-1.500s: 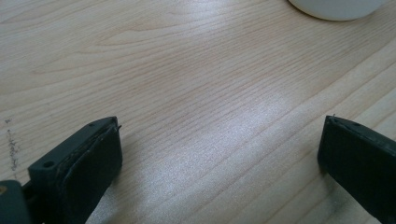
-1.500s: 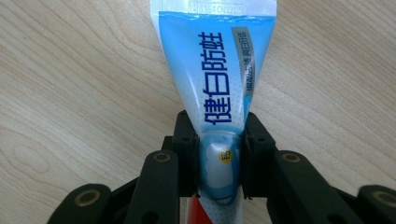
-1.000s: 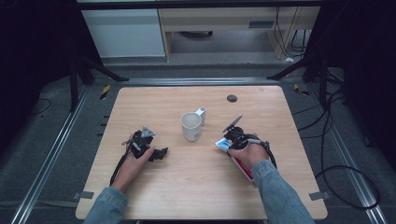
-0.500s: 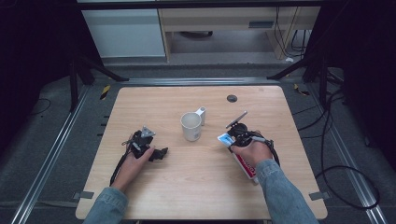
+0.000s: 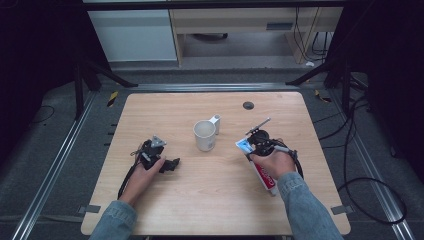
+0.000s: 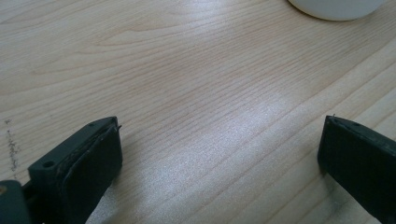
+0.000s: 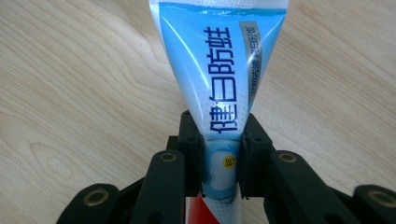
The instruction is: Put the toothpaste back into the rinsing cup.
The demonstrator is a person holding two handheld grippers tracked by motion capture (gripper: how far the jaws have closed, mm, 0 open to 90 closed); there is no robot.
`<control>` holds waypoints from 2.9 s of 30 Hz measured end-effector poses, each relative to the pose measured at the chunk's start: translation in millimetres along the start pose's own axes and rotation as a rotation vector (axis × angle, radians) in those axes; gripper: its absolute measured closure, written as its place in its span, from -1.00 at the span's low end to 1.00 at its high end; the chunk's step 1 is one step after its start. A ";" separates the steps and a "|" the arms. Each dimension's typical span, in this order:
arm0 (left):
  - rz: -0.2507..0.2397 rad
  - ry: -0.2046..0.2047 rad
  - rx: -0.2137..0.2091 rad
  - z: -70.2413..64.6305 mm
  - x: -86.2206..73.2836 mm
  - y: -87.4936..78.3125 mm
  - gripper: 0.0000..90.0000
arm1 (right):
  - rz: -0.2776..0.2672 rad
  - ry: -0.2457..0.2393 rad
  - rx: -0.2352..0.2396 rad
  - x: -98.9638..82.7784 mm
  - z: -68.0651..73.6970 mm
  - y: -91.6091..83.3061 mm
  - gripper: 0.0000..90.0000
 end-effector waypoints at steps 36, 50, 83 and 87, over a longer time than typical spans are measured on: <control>0.000 0.000 0.000 0.0 0.0 0.0 -1.00 | -0.194 0.004 0.010 0.5 -6.5 -37.8 0.66; 0.000 0.000 0.000 0.0 0.0 0.0 -1.00 | -0.262 -0.001 0.015 7.5 -4.8 -49.3 0.66; 0.000 0.000 0.000 0.0 0.0 0.0 -1.00 | -0.550 -0.039 -0.002 30.1 4.9 -65.4 0.65; 0.000 0.000 0.000 0.0 0.0 0.0 -1.00 | -0.594 -0.058 -0.009 34.6 10.7 -64.3 0.65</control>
Point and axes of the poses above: each handheld gripper's, and its own axes: y roughly forward along the jaws, x roughly out of its top, z roughly to its left, the point moved 6 cm from there along y, roughly forward along the jaws, and after that the axes turned 9 degrees about x, right-handed, at the moved point
